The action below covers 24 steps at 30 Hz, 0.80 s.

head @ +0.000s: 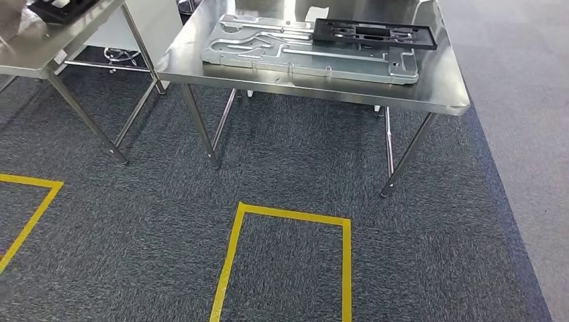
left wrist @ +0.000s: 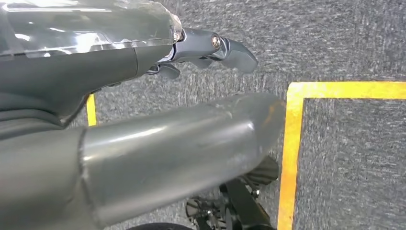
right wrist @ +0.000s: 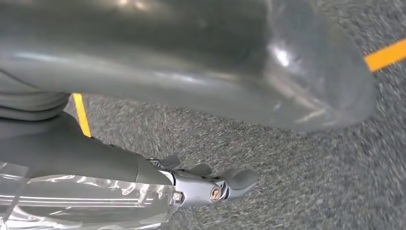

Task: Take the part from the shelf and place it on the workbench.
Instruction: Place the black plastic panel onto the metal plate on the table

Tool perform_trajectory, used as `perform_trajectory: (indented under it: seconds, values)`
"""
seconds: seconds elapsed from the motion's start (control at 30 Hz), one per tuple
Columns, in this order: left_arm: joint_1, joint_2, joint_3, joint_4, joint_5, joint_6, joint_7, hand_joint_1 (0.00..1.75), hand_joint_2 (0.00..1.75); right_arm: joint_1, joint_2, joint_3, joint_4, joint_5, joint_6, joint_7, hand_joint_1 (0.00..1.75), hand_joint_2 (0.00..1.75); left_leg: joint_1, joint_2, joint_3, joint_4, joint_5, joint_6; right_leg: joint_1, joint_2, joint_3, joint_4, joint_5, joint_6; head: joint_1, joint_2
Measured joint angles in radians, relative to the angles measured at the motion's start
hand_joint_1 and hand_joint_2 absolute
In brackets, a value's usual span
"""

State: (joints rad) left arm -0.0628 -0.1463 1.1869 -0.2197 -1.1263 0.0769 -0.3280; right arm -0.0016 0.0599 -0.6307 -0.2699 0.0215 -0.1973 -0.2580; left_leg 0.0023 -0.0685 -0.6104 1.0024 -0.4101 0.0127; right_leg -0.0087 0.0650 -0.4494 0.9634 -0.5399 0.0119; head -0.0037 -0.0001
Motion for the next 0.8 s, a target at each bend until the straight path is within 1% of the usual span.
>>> perform_trajectory:
  seconds: [0.03, 0.07, 0.1, 0.13, 0.17, 0.2, 0.23, 0.27, 0.3, 0.33, 0.37, 0.4, 0.43, 0.47, 0.5, 0.53, 0.57, 0.6, 0.63, 0.67, 0.7, 0.73, 0.77, 0.8]
  values:
    - [0.001, 0.001, 0.003, 0.000, 0.000, 0.000, 0.000, 0.00, 0.00, -0.002, 0.002, -0.003, 0.007, 0.000, -0.001, 0.002, 0.00, 0.00, 0.001, -0.004, -0.005, 0.002, 0.003, -0.006, -0.001, -0.012, -0.002, -0.004, 0.002, -0.007, 0.000, 0.000]
    - [0.002, 0.001, 0.005, 0.000, 0.000, 0.000, 0.000, 0.00, 0.00, -0.004, 0.003, -0.005, 0.012, 0.000, -0.001, 0.003, 0.00, 0.00, 0.001, 0.001, -0.013, 0.014, -0.006, -0.011, -0.002, -0.024, -0.005, -0.006, 0.007, -0.017, -0.001, 0.000]
    - [0.004, 0.002, 0.008, 0.000, 0.000, 0.001, 0.000, 0.00, 0.00, -0.004, 0.005, -0.008, 0.016, 0.000, -0.001, 0.005, 0.00, 0.00, 0.001, 0.012, -0.027, 0.043, -0.030, -0.015, -0.004, -0.038, -0.009, -0.008, 0.013, -0.026, -0.004, 0.000]
    - [0.005, 0.002, 0.009, 0.000, -0.001, 0.001, 0.000, 0.00, 0.00, -0.003, 0.006, -0.011, 0.021, 0.000, -0.001, 0.005, 0.00, 0.00, 0.003, 0.028, -0.048, 0.093, -0.068, -0.019, -0.004, -0.053, -0.015, -0.008, 0.018, -0.033, -0.007, 0.000]
    - [0.005, 0.001, 0.010, 0.000, -0.001, 0.001, 0.000, 0.00, 0.00, -0.003, 0.006, -0.014, 0.024, 0.000, -0.002, 0.006, 0.00, 0.00, 0.004, 0.044, -0.073, 0.159, -0.112, -0.024, -0.002, -0.066, -0.021, -0.006, 0.020, -0.037, -0.011, 0.000]
    - [0.005, 0.001, 0.010, 0.000, -0.001, 0.001, 0.000, 0.00, 0.00, -0.002, 0.006, -0.017, 0.028, 0.000, -0.002, 0.007, 0.00, 0.00, 0.006, 0.052, -0.096, 0.227, -0.147, -0.029, 0.000, -0.080, -0.026, -0.003, 0.022, -0.038, -0.013, 0.000]
    - [0.006, 0.001, 0.010, 0.000, -0.001, 0.001, 0.000, 0.00, 0.00, -0.002, 0.006, -0.019, 0.031, 0.000, -0.002, 0.008, 0.00, 0.00, 0.008, 0.056, -0.110, 0.278, -0.167, -0.033, 0.002, -0.093, -0.032, 0.002, 0.023, -0.038, -0.013, 0.000]
    - [0.007, 0.001, 0.011, 0.000, -0.001, 0.001, 0.000, 0.00, 0.00, -0.002, 0.006, -0.021, 0.033, 0.001, -0.003, 0.010, 0.00, 0.00, 0.009, 0.060, -0.106, 0.294, -0.166, -0.036, 0.002, -0.106, -0.037, 0.006, 0.023, -0.038, -0.013, 0.000]
    - [0.008, 0.001, 0.011, 0.000, -0.001, 0.001, 0.000, 0.00, 0.00, -0.003, 0.006, -0.022, 0.035, 0.001, -0.003, 0.012, 0.00, 0.00, 0.010, 0.064, -0.081, 0.270, -0.149, -0.037, 0.003, -0.118, -0.040, 0.011, 0.022, -0.036, -0.013, 0.000]
    - [0.009, 0.001, 0.011, 0.000, -0.001, 0.001, 0.000, 0.00, 0.00, -0.004, 0.006, -0.022, 0.036, 0.002, -0.004, 0.014, 0.00, 0.00, 0.010, 0.074, -0.039, 0.210, -0.122, -0.036, 0.003, -0.129, -0.042, 0.016, 0.021, -0.034, -0.013, 0.000]
    - [0.009, 0.002, 0.011, 0.000, -0.001, 0.001, 0.000, 0.00, 0.00, -0.005, 0.006, -0.022, 0.037, 0.002, -0.004, 0.014, 0.00, 0.00, 0.009, 0.092, 0.008, 0.135, -0.103, -0.033, 0.004, -0.140, -0.043, 0.021, 0.018, -0.030, -0.013, 0.000]
    - [0.008, 0.002, 0.011, 0.000, -0.001, 0.001, 0.000, 0.00, 0.00, -0.007, 0.006, -0.022, 0.038, 0.002, -0.004, 0.014, 0.00, 0.00, 0.006, 0.109, 0.045, 0.078, -0.088, -0.027, 0.005, -0.149, -0.044, 0.025, 0.016, -0.026, -0.013, 0.000]
    - [0.008, 0.002, 0.011, 0.000, -0.001, 0.001, 0.000, 0.00, 0.00, -0.008, 0.006, -0.023, 0.040, 0.002, -0.004, 0.014, 0.00, 0.00, 0.003, 0.122, 0.067, 0.039, -0.082, -0.019, 0.007, -0.157, -0.043, 0.028, 0.013, -0.021, -0.012, 0.000]
    - [0.008, 0.002, 0.011, 0.000, -0.001, 0.001, -0.001, 0.00, 0.00, -0.010, 0.006, -0.023, 0.041, 0.002, -0.004, 0.014, 0.00, 0.00, -0.001, 0.128, 0.072, 0.024, -0.085, -0.011, 0.010, -0.165, -0.043, 0.031, 0.012, -0.016, -0.011, 0.000]
    - [0.008, 0.001, 0.012, 0.000, -0.001, 0.002, -0.001, 0.00, 0.00, -0.012, 0.006, -0.023, 0.042, 0.002, -0.004, 0.014, 0.00, 0.00, -0.003, 0.122, 0.068, 0.024, -0.082, -0.004, 0.011, -0.172, -0.041, 0.031, 0.012, -0.011, -0.009, 0.000]
    - [0.009, 0.001, 0.012, 0.000, -0.001, 0.002, -0.001, 0.00, 0.00, -0.015, 0.006, -0.023, 0.042, 0.002, -0.004, 0.015, 0.00, 0.00, 0.000, 0.114, 0.067, 0.018, -0.082, 0.003, 0.012, -0.176, -0.040, 0.032, 0.010, -0.005, -0.008, 0.000]
    - [0.009, 0.000, 0.012, 0.000, -0.001, 0.003, -0.001, 0.00, 0.00, -0.017, 0.006, -0.023, 0.043, 0.003, -0.004, 0.015, 0.00, 0.00, 0.002, 0.106, 0.066, 0.012, -0.079, 0.010, 0.011, -0.165, -0.042, 0.038, 0.003, 0.002, -0.006, 0.000]
    - [0.009, 0.000, 0.012, 0.000, -0.001, 0.003, -0.001, 0.00, 0.00, -0.018, 0.007, -0.023, 0.043, 0.005, -0.004, 0.018, 0.00, 0.00, 0.005, 0.098, 0.066, 0.007, -0.073, 0.017, 0.009, -0.143, -0.052, 0.058, -0.014, 0.009, -0.004, 0.000]
    - [0.008, -0.001, 0.012, 0.000, -0.002, 0.004, -0.001, 0.00, 0.00, -0.017, 0.007, -0.023, 0.044, 0.011, -0.005, 0.024, 0.00, 0.00, 0.008, 0.089, 0.064, 0.003, -0.068, 0.024, 0.006, -0.116, -0.070, 0.099, -0.043, 0.014, -0.002, 0.000]
    - [0.007, -0.001, 0.012, 0.000, -0.004, 0.004, -0.001, 0.00, 0.00, -0.016, 0.007, -0.024, 0.044, 0.022, -0.006, 0.033, 0.00, 0.00, 0.008, 0.081, 0.060, 0.002, -0.065, 0.028, 0.003, -0.090, -0.098, 0.159, -0.077, 0.019, 0.000, 0.000]
    - [0.006, -0.001, 0.012, 0.000, -0.008, 0.005, -0.001, 0.00, 0.00, -0.014, 0.007, -0.023, 0.045, 0.037, -0.006, 0.043, 0.00, 0.00, 0.008, 0.071, 0.056, 0.002, -0.062, 0.030, 0.001, -0.076, -0.132, 0.228, -0.110, 0.022, 0.001, 0.000]
    - [0.006, -0.001, 0.012, 0.000, -0.012, 0.006, -0.001, 0.00, 0.00, -0.012, 0.008, -0.023, 0.046, 0.055, -0.007, 0.052, 0.00, 0.00, 0.007, 0.059, 0.053, 0.003, -0.061, 0.030, 0.000, -0.071, -0.158, 0.283, -0.127, 0.024, 0.001, 0.000]
    - [0.007, -0.001, 0.012, 0.000, -0.016, 0.006, 0.000, 0.00, 0.00, -0.011, 0.008, -0.021, 0.048, 0.077, -0.006, 0.060, 0.00, 0.00, 0.007, 0.048, 0.051, 0.004, -0.059, 0.029, -0.002, -0.070, -0.172, 0.308, -0.125, 0.025, 0.001, 0.000]
    - [0.008, 0.000, 0.012, 0.000, -0.021, 0.006, 0.001, 0.00, 0.00, -0.010, 0.009, -0.016, 0.049, 0.108, -0.006, 0.072, 0.00, 0.00, 0.007, 0.035, 0.051, 0.005, -0.058, 0.028, -0.004, -0.068, -0.167, 0.294, -0.102, 0.025, 0.001, 0.000]
